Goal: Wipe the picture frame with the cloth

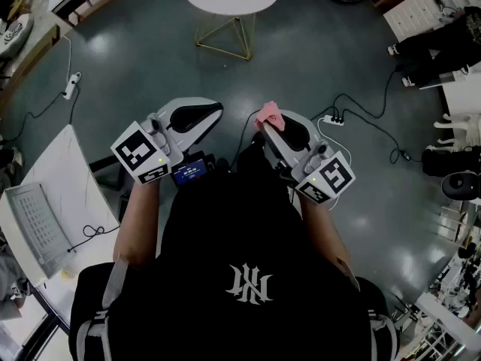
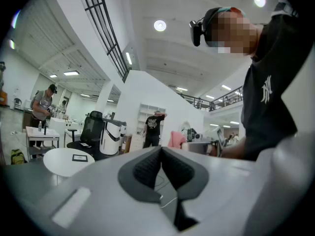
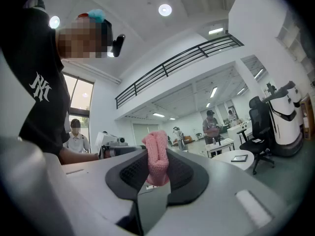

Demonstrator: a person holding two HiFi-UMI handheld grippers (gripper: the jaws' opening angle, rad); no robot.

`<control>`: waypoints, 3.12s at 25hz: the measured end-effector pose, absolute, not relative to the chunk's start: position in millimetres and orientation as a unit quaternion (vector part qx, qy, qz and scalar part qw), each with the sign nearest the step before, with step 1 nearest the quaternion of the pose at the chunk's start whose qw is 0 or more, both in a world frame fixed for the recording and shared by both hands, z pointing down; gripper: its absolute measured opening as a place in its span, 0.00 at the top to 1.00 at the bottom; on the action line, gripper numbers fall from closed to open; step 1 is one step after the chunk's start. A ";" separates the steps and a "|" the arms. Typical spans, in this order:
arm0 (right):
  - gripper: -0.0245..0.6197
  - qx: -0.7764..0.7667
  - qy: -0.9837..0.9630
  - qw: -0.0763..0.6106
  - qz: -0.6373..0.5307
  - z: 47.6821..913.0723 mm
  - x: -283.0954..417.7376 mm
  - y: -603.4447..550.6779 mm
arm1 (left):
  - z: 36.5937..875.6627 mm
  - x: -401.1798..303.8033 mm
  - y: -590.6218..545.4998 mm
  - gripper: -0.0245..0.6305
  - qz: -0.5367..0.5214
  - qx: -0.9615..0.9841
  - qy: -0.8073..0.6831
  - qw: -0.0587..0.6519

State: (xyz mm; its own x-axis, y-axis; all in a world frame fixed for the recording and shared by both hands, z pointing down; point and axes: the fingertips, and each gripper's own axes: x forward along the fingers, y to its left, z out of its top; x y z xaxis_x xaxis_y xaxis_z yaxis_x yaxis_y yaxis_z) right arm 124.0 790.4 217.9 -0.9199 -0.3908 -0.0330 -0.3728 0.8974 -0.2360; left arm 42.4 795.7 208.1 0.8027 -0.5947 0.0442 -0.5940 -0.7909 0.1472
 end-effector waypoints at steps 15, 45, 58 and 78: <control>0.82 -0.210 0.971 0.040 -0.105 222.9 125.6 781.9 | 219.0 46.5 789.7 0.96 0.003 0.951 -0.294 0.095; 0.82 -0.135 0.977 0.051 -0.155 235.9 188.6 541.2 | 208.1 114.6 553.7 0.96 0.046 0.936 -0.325 0.125; 0.82 -0.102 0.975 0.020 -0.195 276.8 110.3 427.4 | 253.9 44.9 442.4 0.96 0.050 0.918 -0.353 0.175; 0.82 -0.201 0.962 -0.014 -0.182 254.5 -22.7 279.9 | 254.1 -90.6 289.4 0.96 0.050 0.946 -0.247 0.202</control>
State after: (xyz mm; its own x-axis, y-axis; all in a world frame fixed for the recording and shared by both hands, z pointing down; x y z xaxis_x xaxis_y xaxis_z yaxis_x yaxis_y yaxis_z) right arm -22.7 279.9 254.5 -0.9185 -0.3824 0.1004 -0.3926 0.8524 -0.3454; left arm -90.6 289.4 254.1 0.8728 -0.4473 0.1952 -0.4880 -0.7961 0.3580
